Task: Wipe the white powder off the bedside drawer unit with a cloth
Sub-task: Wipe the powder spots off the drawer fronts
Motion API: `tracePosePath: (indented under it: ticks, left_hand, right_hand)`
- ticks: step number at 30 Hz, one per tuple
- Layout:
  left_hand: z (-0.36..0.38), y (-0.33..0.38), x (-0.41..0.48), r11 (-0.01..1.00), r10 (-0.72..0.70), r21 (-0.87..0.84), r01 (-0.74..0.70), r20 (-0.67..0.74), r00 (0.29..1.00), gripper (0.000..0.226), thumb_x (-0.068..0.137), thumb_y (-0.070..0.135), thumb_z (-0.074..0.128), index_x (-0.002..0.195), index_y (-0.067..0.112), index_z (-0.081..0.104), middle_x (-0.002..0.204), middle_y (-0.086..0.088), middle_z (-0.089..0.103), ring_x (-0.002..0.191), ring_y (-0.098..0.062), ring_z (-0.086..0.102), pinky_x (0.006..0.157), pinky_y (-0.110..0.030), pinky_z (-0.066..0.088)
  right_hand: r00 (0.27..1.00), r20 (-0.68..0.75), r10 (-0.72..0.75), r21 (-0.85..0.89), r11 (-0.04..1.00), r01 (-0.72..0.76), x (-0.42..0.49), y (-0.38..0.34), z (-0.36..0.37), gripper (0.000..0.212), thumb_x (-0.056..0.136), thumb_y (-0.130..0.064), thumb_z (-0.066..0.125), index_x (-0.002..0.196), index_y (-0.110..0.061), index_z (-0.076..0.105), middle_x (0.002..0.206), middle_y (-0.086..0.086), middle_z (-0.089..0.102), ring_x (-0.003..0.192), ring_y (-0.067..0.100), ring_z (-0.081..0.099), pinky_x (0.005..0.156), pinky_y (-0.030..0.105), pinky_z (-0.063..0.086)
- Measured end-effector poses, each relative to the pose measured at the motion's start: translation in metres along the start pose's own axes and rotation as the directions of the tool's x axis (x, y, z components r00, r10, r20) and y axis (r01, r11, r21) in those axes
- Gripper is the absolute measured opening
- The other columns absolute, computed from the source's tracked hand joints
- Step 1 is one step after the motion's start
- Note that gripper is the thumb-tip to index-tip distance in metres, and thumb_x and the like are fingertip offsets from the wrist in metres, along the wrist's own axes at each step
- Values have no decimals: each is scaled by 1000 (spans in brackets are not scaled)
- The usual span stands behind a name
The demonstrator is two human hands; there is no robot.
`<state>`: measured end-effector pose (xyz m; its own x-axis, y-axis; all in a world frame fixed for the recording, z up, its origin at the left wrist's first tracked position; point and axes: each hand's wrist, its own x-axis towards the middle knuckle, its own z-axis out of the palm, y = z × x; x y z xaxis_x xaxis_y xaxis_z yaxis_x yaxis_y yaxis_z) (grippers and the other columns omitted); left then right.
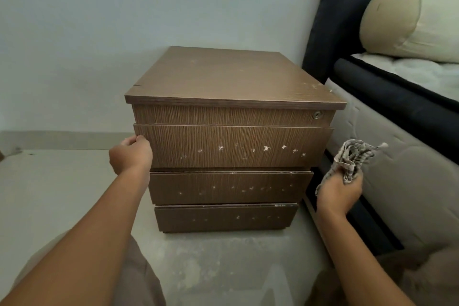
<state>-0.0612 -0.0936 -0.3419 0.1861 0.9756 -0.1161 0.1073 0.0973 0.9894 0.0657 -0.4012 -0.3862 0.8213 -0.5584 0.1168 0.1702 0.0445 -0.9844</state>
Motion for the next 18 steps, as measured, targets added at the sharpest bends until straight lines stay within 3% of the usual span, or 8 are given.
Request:
tracePosePath:
  ticks: [4, 7, 8, 10, 13, 15, 18]
  left_hand:
    - [-6, -3, 5, 999, 31, 12, -32, 43, 999, 32, 94, 18, 55, 123, 12, 67, 111, -4, 68, 92, -22, 64, 78, -30, 54]
    - [-10, -4, 8, 998, 50, 28, -52, 65, 997, 33, 95, 20, 55, 126, 12, 64, 103, 3, 61, 82, -16, 60, 75, -28, 52]
    - [-12, -4, 10, 998, 57, 36, -60, 78, 995, 33, 95, 20, 55, 127, 12, 63, 102, 4, 60, 80, -14, 59, 74, -28, 51]
    - [-15, -5, 14, 995, 75, 52, -81, 114, 991, 31, 95, 20, 55, 124, 12, 65, 96, 4, 61, 82, -16, 60, 77, -32, 54]
    - [-19, -5, 20, 993, 83, 73, -97, 165, 983, 18, 94, 20, 56, 108, 18, 68, 76, 10, 59, 85, -21, 61, 87, -39, 53]
    - [-21, -3, 23, 988, 95, 100, -115, 186, 978, 7, 95, 21, 56, 94, 22, 63, 71, 10, 56, 82, -21, 60, 87, -40, 53]
    - [-24, -1, 26, 982, 111, 129, -140, 212, 971, 9, 95, 22, 55, 88, 21, 61, 73, 8, 59, 85, -21, 62, 88, -41, 53]
  right_hand:
    - [999, 39, 7, 28, 1000, -8, -6, 5, 26, 38, 96, -16, 47, 132, -27, 51, 121, -9, 59, 111, 15, 57, 98, 32, 45]
    - [991, 136, 0, 22, 1000, -3, -24, 4, 50, 48, 97, -7, 44, 144, -20, 40, 124, -9, 55, 106, 8, 59, 86, 6, 37]
    - [987, 160, -18, 7, 1000, 17, -33, 7, 58, 52, 97, -6, 43, 147, -19, 36, 133, -5, 53, 116, 12, 55, 89, 6, 33]
    - [981, 187, -42, -16, 999, 46, -51, 16, 74, 59, 97, -4, 42, 151, -22, 25, 150, 1, 39, 140, 17, 31, 107, 17, 25]
    - [970, 230, -72, -19, 997, 79, -81, 31, 96, 69, 95, 0, 42, 152, -27, 14, 158, 3, 20, 147, 15, 5, 118, 34, 17]
    - [962, 249, -109, -9, 993, 114, -102, 36, 108, 72, 94, 3, 43, 151, -25, 11, 160, 4, 13, 147, 15, -3, 118, 28, 13]
    - [948, 280, -152, 14, 988, 155, -135, 41, 125, 73, 92, 10, 42, 149, -22, 9, 160, 1, 5, 146, 16, -10, 110, 6, 3]
